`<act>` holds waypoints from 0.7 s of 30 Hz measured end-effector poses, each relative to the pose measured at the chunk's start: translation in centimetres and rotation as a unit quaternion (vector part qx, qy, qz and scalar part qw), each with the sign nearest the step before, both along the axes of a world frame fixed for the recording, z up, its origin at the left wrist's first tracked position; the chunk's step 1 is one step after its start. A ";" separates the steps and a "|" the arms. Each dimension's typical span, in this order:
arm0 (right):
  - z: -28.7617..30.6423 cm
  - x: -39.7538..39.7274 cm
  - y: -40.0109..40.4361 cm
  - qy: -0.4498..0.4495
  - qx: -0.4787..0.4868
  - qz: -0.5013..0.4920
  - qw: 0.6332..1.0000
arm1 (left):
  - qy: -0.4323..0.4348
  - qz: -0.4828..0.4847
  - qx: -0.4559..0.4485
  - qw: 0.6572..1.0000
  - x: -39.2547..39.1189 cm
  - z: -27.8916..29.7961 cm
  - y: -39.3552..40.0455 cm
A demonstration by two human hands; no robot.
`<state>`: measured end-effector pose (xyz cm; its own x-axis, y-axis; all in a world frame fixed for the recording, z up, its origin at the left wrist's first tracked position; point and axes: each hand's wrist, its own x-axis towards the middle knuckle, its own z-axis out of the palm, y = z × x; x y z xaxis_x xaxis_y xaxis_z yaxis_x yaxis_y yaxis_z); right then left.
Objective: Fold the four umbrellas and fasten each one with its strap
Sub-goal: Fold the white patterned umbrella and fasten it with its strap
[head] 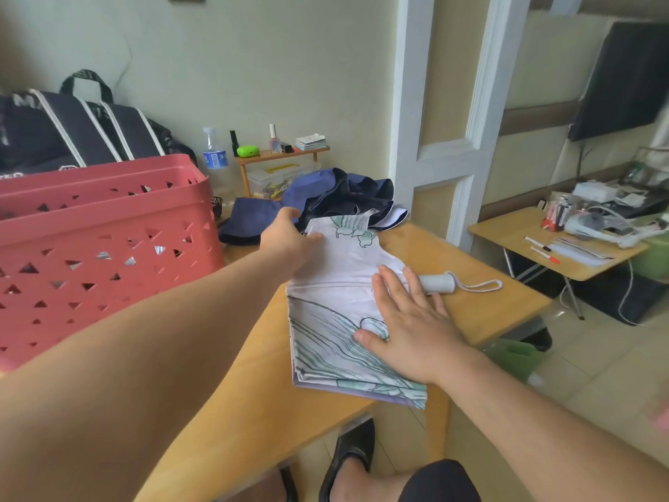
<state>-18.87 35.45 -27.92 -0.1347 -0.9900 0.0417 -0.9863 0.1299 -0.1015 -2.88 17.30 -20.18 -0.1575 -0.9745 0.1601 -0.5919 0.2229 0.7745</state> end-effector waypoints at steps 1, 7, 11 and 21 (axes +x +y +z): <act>0.1 0.0 0.0 0.001 0.000 0.001 1.000 | -0.003 -0.001 -0.006 1.000 0.2 0.0 0.1; 0.4 0.2 0.3 0.000 -0.009 0.002 1.000 | 0.069 -0.033 -0.062 0.995 1.1 0.7 2.2; 0.8 0.5 0.9 0.026 -0.046 -0.012 0.999 | 0.189 -0.042 -0.055 0.979 1.5 1.6 4.7; 1.7 0.4 1.9 -0.019 -0.180 -0.021 0.983 | 0.173 -0.070 -0.106 0.977 4.1 0.2 8.9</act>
